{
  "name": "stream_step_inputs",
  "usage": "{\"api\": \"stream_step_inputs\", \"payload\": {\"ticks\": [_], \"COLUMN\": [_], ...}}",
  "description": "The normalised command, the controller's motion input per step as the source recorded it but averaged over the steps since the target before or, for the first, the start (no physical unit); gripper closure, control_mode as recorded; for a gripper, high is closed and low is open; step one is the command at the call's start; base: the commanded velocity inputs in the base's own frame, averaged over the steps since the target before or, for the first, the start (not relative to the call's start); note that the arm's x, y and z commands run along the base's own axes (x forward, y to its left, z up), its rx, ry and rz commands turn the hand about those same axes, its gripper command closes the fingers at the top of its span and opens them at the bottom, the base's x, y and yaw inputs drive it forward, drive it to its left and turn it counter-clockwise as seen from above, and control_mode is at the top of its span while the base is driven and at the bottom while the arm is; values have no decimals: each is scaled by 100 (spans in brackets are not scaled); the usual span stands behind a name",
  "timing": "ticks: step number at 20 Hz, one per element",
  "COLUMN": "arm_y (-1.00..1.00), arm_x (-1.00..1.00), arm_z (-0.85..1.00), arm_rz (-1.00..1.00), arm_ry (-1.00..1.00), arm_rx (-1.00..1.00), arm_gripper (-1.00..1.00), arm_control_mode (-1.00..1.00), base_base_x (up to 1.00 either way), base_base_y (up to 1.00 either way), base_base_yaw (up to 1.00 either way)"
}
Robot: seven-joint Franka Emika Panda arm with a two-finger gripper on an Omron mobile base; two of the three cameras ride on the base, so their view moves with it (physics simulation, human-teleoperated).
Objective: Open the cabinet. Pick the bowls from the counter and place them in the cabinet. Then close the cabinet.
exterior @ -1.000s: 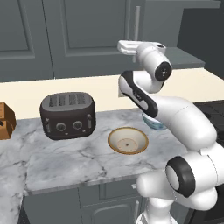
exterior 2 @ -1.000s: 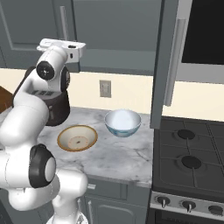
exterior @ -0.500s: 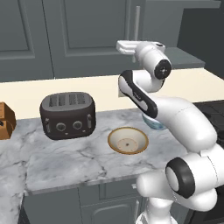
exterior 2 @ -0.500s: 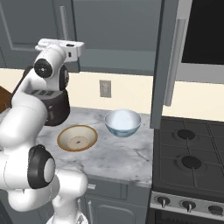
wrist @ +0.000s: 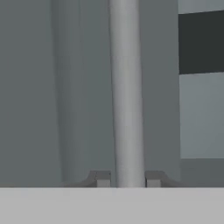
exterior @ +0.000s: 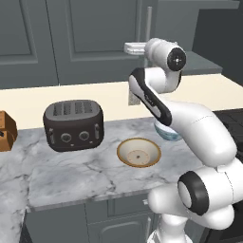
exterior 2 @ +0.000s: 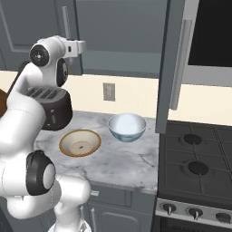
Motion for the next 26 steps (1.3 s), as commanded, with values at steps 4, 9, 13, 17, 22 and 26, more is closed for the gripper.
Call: {"api": "stream_step_inputs", "payload": {"ticks": [4, 9, 13, 17, 22, 26], "arm_y": [5, 16, 17, 8, 19, 28], "arm_x": [0, -32, -66, -69, -63, -51], "arm_z": [5, -11, -37, -21, 0, 0], "arm_rz": [0, 0, 0, 0, -4, -6], "arm_ry": [23, 4, -18, -13, 5, 25], "arm_rx": [-8, -11, -4, 0, 0, 0], "arm_gripper": [100, 100, 100, 100, 100, 100], "arm_control_mode": [-100, -100, -100, -100, -100, -100], "base_base_x": [0, 0, 0, 0, 0, 0], "base_base_y": [0, 0, 0, 0, 0, 0], "base_base_yaw": [0, 0, 0, 0, 0, 0]}}
